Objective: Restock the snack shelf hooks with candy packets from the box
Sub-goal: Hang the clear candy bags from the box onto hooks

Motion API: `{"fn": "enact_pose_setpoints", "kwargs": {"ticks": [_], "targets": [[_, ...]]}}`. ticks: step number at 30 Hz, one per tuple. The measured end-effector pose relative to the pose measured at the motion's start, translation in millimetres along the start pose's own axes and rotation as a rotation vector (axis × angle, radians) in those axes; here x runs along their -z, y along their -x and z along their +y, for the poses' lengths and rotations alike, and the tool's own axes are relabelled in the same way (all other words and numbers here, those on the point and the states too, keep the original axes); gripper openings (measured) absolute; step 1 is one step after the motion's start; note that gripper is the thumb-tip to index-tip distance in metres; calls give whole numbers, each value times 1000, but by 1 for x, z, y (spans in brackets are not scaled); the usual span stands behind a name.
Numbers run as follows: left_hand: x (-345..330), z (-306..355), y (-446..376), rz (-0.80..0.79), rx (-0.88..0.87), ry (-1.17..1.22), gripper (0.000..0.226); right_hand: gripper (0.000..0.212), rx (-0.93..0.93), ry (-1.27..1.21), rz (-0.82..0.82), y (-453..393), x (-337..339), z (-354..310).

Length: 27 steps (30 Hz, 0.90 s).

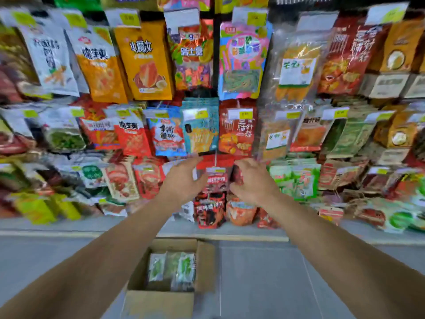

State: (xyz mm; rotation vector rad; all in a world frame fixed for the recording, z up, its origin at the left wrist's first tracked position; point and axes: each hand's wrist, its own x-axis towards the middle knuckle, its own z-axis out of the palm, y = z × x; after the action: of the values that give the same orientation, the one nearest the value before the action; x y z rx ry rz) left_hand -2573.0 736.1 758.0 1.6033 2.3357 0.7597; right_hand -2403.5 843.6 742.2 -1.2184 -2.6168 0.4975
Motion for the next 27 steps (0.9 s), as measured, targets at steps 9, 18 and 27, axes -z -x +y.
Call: {"fn": "enact_pose_setpoints", "kwargs": {"ticks": [9,18,27], "targets": [[-23,-103,78,-91,172,57,55,65,-44,-72,-255,40,-118,-56],[-41,-283,68,-279,387,144,56,68,-243,-138,-516,-12,-262,-134],[-86,-431,29,-440,537,257,49,64,-534,-266,-642,-79,-396,-163]]}}
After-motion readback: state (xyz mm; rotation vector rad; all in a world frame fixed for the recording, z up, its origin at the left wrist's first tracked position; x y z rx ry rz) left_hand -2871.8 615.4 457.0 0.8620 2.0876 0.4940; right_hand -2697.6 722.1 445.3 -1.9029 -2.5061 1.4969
